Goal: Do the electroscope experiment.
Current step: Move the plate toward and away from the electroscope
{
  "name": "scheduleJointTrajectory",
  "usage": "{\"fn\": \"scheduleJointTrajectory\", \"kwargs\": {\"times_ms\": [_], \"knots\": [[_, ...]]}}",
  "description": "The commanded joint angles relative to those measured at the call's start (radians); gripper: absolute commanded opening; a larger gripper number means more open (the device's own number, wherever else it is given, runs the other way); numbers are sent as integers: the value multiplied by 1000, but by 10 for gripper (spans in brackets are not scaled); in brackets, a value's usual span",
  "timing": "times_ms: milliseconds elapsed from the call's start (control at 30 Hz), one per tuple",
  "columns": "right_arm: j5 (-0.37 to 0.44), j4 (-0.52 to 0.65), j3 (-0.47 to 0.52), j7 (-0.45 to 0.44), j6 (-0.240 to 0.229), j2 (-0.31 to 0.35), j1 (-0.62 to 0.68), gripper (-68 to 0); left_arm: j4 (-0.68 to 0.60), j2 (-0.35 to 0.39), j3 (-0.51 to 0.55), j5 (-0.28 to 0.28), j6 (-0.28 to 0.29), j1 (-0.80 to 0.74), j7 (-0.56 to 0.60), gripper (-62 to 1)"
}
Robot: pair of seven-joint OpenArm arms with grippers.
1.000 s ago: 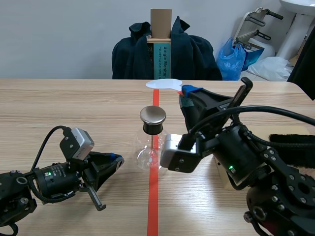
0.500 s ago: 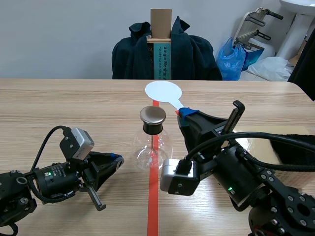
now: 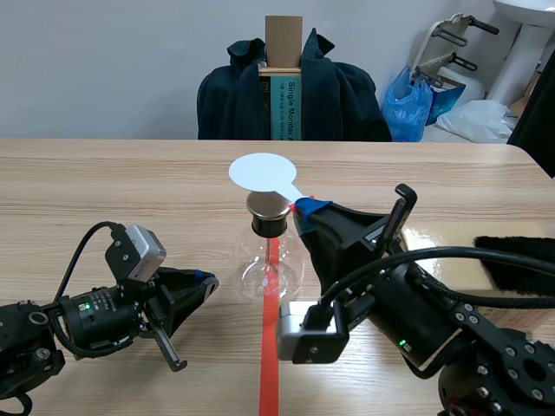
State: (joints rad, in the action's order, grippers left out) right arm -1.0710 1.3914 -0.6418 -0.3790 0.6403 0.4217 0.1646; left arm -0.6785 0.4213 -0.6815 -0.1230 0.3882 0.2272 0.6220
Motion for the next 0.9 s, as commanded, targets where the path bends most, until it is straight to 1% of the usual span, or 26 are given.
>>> {"fn": "scheduleJointTrajectory", "kwargs": {"times_ms": [0,167,533,700,867], "knots": [[1,11,5,-13,14,5,-6,-667,-13,3,3,-7,-2,8,14,-577],[0,11,6,-39,14,5,10,-667,-13,3,3,-7,-2,8,14,-577],[0,11,6,-25,14,5,27,-667,-13,3,3,-7,-2,8,13,-577],[0,11,6,31,15,5,27,-667,-13,3,3,-7,-2,8,13,-577],[0,12,6,124,26,5,27,-667,-13,3,3,-7,-2,8,13,-577]]}}
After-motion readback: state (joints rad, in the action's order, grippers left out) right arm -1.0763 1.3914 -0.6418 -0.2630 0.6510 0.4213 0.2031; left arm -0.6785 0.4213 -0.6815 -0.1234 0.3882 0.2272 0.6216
